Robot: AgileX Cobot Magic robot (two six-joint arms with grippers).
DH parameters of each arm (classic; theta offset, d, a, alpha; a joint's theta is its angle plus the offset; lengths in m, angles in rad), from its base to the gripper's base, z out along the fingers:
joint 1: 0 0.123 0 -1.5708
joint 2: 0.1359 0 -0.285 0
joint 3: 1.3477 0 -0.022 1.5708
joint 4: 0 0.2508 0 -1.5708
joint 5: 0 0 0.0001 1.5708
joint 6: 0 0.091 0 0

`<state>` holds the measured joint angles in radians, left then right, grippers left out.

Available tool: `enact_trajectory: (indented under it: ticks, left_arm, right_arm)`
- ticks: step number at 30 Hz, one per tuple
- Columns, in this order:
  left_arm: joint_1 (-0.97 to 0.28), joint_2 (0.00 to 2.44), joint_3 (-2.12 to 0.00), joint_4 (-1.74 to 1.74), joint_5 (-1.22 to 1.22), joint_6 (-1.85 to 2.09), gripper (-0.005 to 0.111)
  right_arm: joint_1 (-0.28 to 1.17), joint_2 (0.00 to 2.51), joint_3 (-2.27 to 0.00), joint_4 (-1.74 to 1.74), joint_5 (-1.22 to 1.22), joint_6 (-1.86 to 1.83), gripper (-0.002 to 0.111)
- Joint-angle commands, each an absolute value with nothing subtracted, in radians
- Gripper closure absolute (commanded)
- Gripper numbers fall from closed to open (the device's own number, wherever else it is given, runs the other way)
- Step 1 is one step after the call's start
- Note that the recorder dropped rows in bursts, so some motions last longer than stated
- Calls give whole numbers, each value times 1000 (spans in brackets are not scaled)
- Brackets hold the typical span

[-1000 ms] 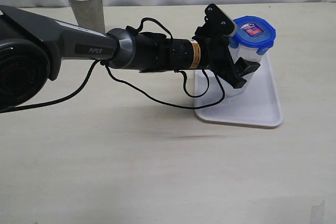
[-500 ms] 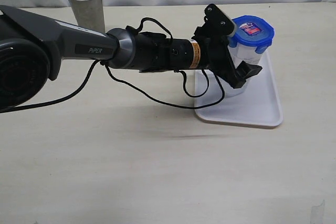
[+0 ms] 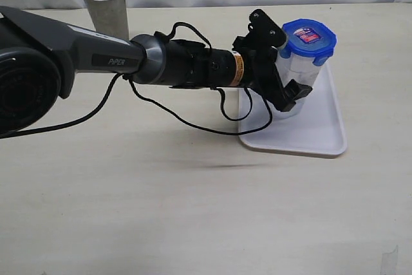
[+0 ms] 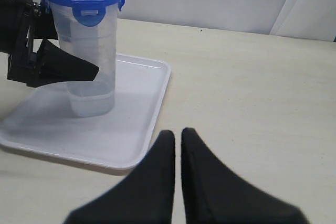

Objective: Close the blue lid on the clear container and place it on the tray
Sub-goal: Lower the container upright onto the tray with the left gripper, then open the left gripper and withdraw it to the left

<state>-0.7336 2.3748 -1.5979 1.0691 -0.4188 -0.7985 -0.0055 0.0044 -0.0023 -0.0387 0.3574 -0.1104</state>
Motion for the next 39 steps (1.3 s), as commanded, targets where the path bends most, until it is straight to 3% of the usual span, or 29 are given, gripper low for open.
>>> enact_trajectory:
  ticks: [1, 13, 23, 31, 37, 39]
  left_arm:
    - [-734, 2341, -1605, 1148, -331, -835, 19]
    - [-734, 2264, -1505, 1219, -271, -835, 19]
    - [-734, 2240, -1499, 1218, -6, -835, 19]
    - [-734, 2234, -1499, 1218, 30, -835, 19]
    - [-734, 2212, -1499, 1218, 276, -835, 20]
    - [-734, 2201, -1499, 1218, 366, -835, 27]
  right_arm:
    - [-8, 0, 0, -38, 343, -113, 104]
    - [-8, 0, 0, -38, 343, -113, 104]
    - [-8, 0, 0, -38, 343, -113, 104]
    - [-8, 0, 0, -38, 343, -113, 104]
    - [-8, 0, 0, -38, 343, -113, 104]
    - [-8, 0, 0, -38, 343, -113, 104]
